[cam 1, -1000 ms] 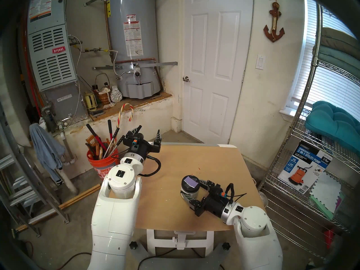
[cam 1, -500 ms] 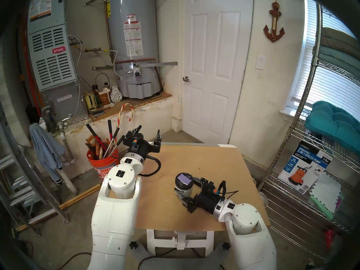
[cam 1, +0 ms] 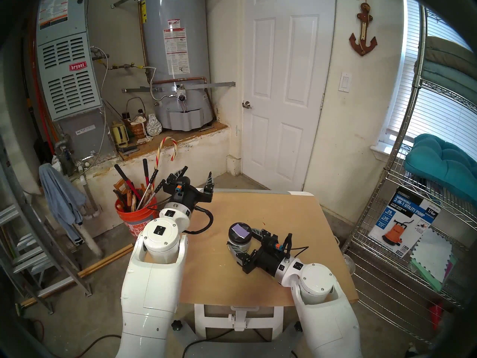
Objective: Open paint jar
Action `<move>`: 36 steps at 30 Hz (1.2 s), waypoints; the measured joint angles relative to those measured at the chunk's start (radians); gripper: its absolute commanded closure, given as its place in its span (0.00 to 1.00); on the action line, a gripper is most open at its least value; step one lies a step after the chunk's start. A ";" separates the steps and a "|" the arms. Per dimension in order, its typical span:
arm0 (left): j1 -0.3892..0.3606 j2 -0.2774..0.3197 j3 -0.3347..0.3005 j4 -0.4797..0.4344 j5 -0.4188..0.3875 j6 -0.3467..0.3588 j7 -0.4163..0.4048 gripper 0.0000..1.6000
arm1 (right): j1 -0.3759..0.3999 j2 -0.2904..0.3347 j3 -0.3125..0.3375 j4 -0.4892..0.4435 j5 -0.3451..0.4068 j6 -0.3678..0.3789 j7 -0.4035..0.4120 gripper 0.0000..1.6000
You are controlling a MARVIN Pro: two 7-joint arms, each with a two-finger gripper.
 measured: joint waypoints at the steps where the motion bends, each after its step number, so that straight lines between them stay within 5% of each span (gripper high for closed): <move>1: 0.000 0.000 0.000 0.000 0.000 0.000 0.000 0.00 | 0.002 0.000 0.001 0.002 0.000 0.000 -0.001 0.11; 5: 0.000 0.000 0.000 0.000 0.000 0.000 0.000 0.00 | 0.012 0.000 0.007 0.014 0.000 -0.003 -0.009 0.13; 6: 0.000 0.000 0.000 0.000 0.000 0.000 0.000 0.00 | 0.015 0.000 0.009 0.017 0.000 -0.004 -0.011 0.36; 7: 0.000 0.000 0.000 0.000 0.000 0.000 0.000 0.00 | 0.017 0.000 0.011 0.019 0.000 -0.005 -0.012 0.40; 9: 0.000 0.000 0.000 0.000 0.000 0.000 0.000 0.00 | 0.020 0.000 0.016 0.023 0.000 -0.006 -0.015 0.24; 10: 0.000 0.000 0.000 0.000 0.000 0.000 0.000 0.00 | 0.022 0.000 0.018 0.024 0.001 -0.007 -0.015 0.01; 36: 0.000 0.000 0.000 0.000 0.000 0.000 0.000 0.00 | 0.031 -0.002 0.025 0.002 0.052 0.011 -0.020 0.00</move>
